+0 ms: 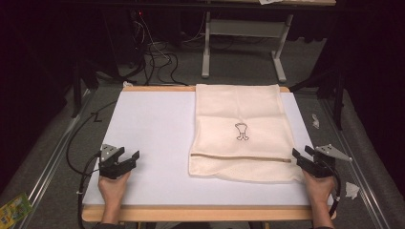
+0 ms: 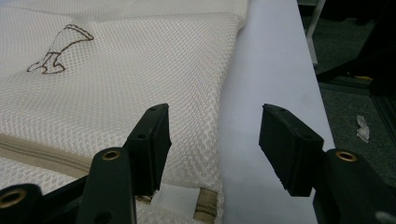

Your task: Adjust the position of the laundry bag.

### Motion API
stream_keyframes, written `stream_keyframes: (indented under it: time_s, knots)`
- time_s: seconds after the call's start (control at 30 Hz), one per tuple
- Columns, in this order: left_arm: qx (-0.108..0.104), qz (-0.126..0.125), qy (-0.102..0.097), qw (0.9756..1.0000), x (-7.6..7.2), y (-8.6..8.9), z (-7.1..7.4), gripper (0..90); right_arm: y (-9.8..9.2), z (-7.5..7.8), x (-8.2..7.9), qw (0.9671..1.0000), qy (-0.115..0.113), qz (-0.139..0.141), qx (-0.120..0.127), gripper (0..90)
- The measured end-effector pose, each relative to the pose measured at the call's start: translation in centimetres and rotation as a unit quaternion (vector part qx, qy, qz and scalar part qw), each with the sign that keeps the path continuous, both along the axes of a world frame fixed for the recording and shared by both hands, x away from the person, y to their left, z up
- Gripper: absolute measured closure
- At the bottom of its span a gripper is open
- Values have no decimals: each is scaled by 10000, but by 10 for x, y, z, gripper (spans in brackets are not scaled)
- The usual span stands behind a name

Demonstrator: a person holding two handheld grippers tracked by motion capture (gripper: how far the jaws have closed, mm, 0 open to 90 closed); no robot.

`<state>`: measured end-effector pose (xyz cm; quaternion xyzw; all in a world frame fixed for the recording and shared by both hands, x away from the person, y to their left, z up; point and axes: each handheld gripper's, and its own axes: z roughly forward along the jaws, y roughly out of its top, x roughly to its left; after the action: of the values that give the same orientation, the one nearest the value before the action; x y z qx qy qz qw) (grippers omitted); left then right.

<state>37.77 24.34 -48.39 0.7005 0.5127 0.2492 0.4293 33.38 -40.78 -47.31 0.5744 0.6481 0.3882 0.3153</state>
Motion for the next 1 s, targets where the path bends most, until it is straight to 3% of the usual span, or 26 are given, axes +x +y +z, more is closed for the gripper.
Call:
stream_keyframes:
  time_s: [0.17,0.43,0.53,0.63,0.77,0.87,0.97,1.0]
  knots:
    - [53,-80,77,9999,2,-1,0,339,0,0,1,10000,11,19,-14,440]
    - [-121,-113,201,9997,5,2,0,340,-2,0,3,9999,105,-54,65,453]
    - [63,-206,250,9995,6,-2,1,336,-2,1,4,9999,127,-88,70,474]
    - [65,-248,321,9992,7,-4,2,328,-3,2,4,9998,162,-106,93,480]
    - [-13,-256,323,9991,8,-11,6,329,-4,3,4,9996,218,-102,153,487]
    - [-36,-378,303,9988,7,-23,10,329,-6,5,3,9990,393,-147,164,499]
    - [-90,-471,377,9981,8,-29,12,332,-6,6,1,9987,464,-149,178,504]
    - [-67,-558,443,9974,9,-36,15,333,-8,7,2,9980,582,-110,219,506]
